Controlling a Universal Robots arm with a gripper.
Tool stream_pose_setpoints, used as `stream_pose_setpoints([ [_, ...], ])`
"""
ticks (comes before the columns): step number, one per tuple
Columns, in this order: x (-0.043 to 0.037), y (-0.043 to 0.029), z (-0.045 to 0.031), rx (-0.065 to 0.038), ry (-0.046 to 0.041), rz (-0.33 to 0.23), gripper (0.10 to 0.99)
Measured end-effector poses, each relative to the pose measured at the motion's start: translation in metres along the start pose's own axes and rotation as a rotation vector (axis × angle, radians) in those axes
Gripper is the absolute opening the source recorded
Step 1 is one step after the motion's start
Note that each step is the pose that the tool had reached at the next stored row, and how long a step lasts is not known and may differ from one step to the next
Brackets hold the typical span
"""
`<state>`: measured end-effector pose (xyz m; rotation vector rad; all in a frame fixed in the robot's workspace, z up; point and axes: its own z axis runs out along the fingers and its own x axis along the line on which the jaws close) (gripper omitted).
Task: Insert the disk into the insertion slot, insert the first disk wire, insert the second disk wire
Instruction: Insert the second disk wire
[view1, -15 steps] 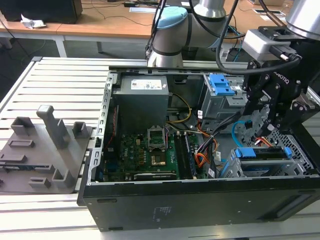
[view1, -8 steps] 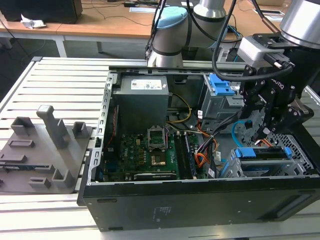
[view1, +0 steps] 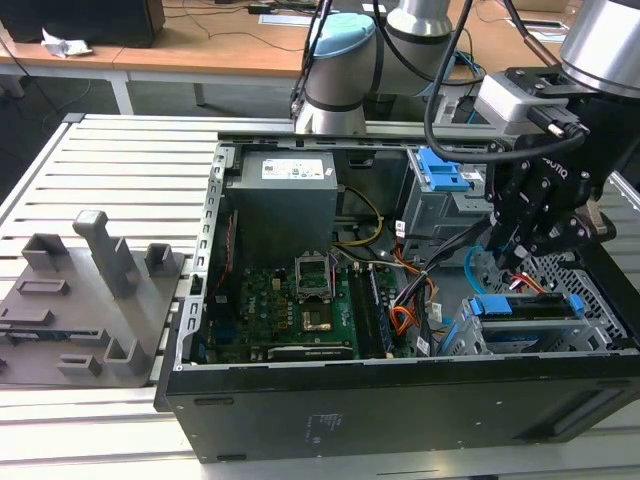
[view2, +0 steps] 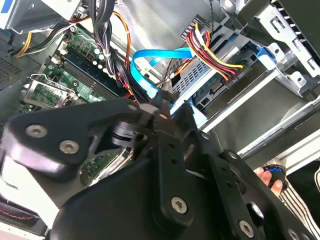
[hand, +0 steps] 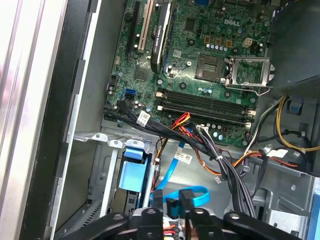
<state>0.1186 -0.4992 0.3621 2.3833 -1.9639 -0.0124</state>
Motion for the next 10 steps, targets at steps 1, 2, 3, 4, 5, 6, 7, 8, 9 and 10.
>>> stream_pose_setpoints([
  [1, 0.0000, 0.0000, 0.0000, 0.000, 0.0000, 0.000, 0.231],
  [2, 0.0000, 0.0001, 0.0000, 0.000, 0.0000, 0.000, 0.173],
  [3, 0.0000, 0.0001, 0.0000, 0.000, 0.0000, 0.000, 0.161],
  [4, 0.0000, 0.0001, 0.0000, 0.000, 0.0000, 0.000, 0.161],
  [5, 0.0000, 0.0001, 0.0000, 0.000, 0.0000, 0.000, 0.161],
  [6, 0.0000, 0.0001, 0.0000, 0.000, 0.0000, 0.000, 0.161],
  [7, 0.0000, 0.0001, 0.0000, 0.000, 0.0000, 0.000, 0.161],
  [8, 0.0003, 0.0002, 0.0001, 0.000, -0.0001, 0.000, 0.161],
  [9, 0.0011, 0.0004, 0.0001, 0.000, -0.0001, 0.000, 0.161],
  [10, 0.0035, 0.0009, 0.0001, 0.000, 0.0000, 0.000, 0.161],
])
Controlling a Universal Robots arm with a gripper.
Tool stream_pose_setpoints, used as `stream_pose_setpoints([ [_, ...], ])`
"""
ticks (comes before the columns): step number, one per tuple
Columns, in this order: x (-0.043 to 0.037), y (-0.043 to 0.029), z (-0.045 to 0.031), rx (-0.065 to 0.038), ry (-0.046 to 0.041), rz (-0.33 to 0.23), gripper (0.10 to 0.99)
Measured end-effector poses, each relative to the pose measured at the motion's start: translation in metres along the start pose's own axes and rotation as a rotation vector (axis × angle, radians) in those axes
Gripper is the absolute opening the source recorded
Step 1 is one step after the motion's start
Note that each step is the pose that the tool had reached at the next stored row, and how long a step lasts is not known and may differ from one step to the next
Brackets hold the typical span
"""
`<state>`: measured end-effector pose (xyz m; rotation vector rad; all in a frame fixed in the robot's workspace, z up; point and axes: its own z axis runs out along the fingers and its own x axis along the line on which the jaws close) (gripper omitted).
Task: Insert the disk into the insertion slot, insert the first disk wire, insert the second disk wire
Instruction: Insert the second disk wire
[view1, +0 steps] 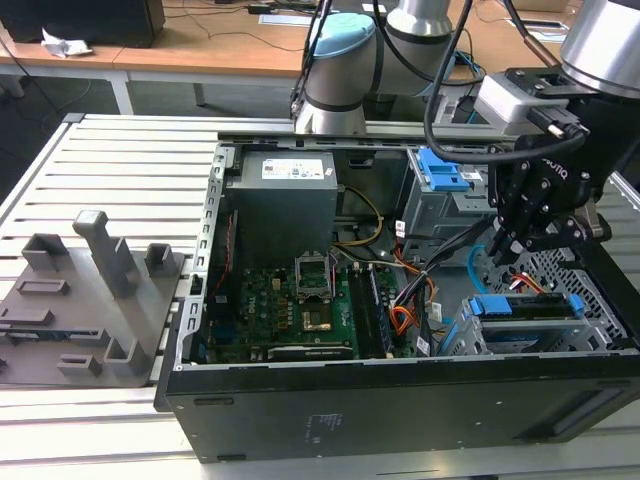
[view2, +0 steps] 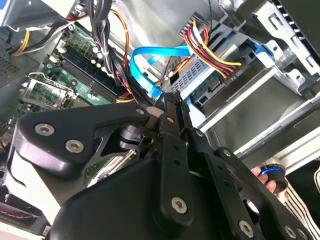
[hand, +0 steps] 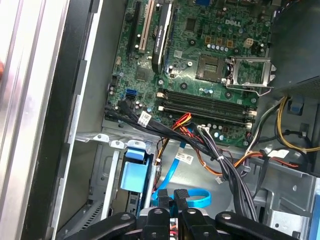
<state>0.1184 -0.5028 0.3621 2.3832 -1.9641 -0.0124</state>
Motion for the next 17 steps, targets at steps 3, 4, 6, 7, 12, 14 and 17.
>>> stream_pose_setpoints([
  [3, 0.0089, 0.0017, 0.0004, 0.000, 0.0000, 0.000, 0.161],
  [4, 0.0128, 0.0024, 0.0005, 0.000, 0.0000, 0.000, 0.161],
  [6, 0.0165, 0.0028, 0.0008, 0.000, -0.0001, 0.000, 0.161],
  [7, 0.0174, 0.0011, 0.0010, 0.000, 0.0000, 0.000, 0.161],
  [12, 0.0184, -0.0042, 0.0013, 0.000, -0.0001, 0.001, 0.161],
  [14, 0.0184, -0.0043, 0.0013, 0.000, -0.0001, 0.001, 0.161],
  [17, 0.0184, -0.0043, 0.0014, 0.000, -0.0002, 0.004, 0.161],
])
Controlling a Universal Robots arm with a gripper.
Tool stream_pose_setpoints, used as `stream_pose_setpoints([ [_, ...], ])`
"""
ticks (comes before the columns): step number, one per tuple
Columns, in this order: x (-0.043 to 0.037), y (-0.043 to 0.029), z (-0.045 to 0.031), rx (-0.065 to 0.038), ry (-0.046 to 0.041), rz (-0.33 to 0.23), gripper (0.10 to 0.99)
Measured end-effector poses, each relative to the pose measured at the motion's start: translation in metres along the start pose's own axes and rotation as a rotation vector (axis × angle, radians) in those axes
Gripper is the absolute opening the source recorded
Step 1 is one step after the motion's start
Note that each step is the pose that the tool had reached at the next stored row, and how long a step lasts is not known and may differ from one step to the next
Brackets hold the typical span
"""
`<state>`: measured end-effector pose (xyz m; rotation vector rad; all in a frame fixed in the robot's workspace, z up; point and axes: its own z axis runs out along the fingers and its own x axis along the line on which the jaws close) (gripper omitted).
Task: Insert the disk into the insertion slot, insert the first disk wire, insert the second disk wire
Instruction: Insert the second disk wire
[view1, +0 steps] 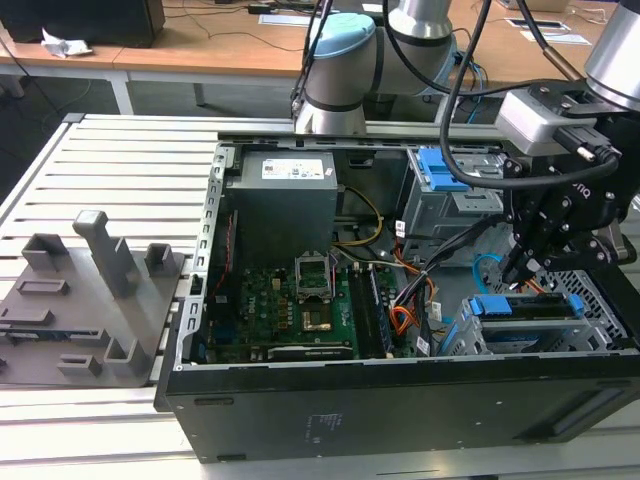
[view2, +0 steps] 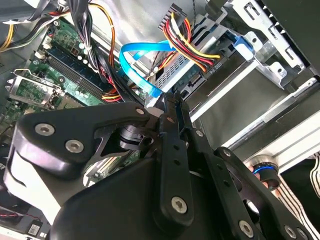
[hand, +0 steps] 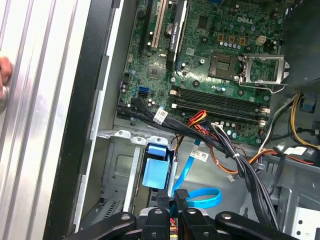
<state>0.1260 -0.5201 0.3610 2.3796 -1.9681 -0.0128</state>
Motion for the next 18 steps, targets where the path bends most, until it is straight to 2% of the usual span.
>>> stream_pose_setpoints([
  [7, 0.0000, -0.0001, 0.0007, -0.004, -0.0061, 0.132, 0.161],
  [10, 0.0000, -0.0002, 0.0011, -0.006, -0.0096, 0.208, 0.161],
  [12, 0.0012, -0.0068, 0.0016, -0.007, -0.0104, 0.216, 0.161],
  [15, 0.0021, -0.0100, 0.0056, -0.007, -0.0116, 0.222, 0.161],
  [18, 0.0062, -0.0117, 0.0107, -0.008, -0.0117, 0.226, 0.161],
])
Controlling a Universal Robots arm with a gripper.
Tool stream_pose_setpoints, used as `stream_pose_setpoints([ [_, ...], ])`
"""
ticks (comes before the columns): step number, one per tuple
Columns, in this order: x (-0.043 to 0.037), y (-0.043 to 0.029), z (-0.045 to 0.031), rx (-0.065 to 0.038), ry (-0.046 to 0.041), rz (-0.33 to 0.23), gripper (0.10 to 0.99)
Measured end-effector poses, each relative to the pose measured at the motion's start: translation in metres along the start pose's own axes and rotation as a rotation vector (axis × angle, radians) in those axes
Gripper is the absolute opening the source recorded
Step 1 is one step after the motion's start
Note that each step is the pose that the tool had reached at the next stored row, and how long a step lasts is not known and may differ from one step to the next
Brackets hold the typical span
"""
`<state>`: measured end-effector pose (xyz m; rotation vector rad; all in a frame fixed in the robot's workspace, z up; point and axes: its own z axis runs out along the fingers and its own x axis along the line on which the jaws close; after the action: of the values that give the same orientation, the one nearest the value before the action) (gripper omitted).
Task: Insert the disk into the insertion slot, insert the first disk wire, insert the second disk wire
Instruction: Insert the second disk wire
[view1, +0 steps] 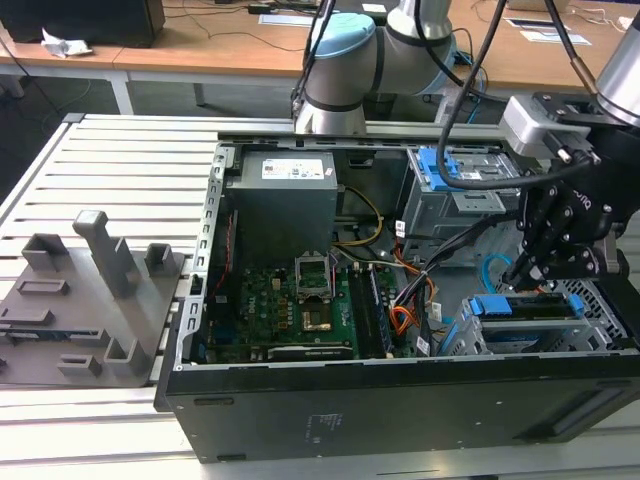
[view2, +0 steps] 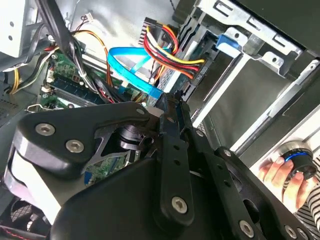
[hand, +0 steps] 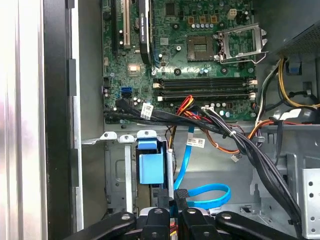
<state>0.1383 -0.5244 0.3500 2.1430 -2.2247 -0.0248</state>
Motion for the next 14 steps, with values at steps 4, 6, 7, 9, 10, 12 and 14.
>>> stream_pose_setpoints([
  [4, 0.0048, -0.0053, 0.0035, 0.000, -0.0006, 0.002, 0.161],
  [6, 0.0048, -0.0064, 0.0039, 0.000, -0.0009, 0.002, 0.161],
  [7, 0.0048, -0.0075, 0.0045, 0.000, -0.0011, 0.002, 0.161],
  [9, 0.0048, -0.0089, 0.0054, 0.000, -0.0020, 0.002, 0.161],
  [10, 0.0047, -0.0093, 0.0057, 0.000, -0.0024, 0.002, 0.161],
  [12, 0.0047, -0.0100, 0.0065, 0.000, -0.0029, 0.002, 0.161],
  [14, 0.0048, -0.0103, 0.0074, 0.000, -0.0032, 0.002, 0.161],
])
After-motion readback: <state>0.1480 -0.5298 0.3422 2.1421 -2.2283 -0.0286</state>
